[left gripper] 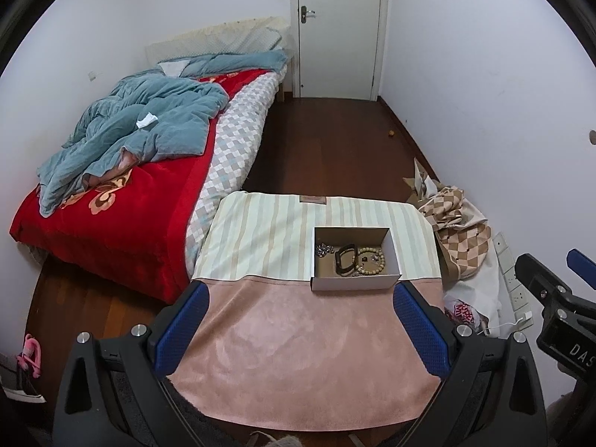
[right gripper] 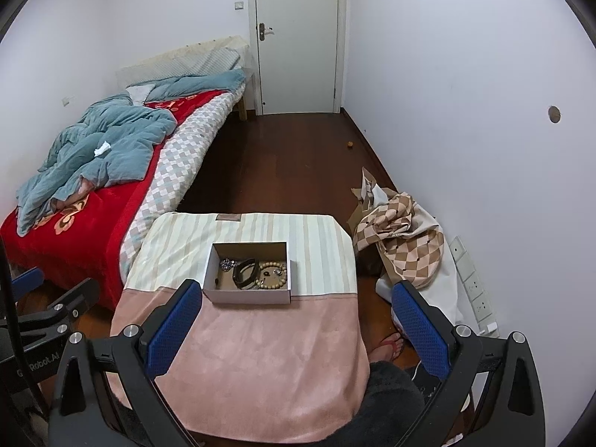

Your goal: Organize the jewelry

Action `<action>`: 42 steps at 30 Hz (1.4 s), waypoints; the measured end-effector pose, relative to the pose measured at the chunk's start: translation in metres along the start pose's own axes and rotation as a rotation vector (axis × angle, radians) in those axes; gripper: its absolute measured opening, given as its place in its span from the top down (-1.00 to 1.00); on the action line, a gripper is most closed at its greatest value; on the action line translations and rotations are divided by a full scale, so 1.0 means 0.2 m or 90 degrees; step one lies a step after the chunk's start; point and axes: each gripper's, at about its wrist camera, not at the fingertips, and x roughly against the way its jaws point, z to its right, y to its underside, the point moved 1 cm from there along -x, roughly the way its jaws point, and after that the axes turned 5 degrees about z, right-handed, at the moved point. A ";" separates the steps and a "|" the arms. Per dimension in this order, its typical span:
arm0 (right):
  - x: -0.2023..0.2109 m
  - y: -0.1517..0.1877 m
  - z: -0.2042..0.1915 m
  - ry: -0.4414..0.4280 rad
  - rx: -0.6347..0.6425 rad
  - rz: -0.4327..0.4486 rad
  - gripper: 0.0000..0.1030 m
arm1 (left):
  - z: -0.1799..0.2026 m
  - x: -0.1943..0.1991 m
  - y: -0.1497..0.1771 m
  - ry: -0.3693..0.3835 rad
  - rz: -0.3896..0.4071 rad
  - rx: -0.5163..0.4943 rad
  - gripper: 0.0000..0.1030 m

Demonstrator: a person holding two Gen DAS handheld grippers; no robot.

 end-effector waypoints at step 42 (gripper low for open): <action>-0.68 -0.18 -0.04 0.027 0.008 -0.115 -1.00 | 0.05 -0.54 -0.20 -0.011 -0.122 -0.008 -0.96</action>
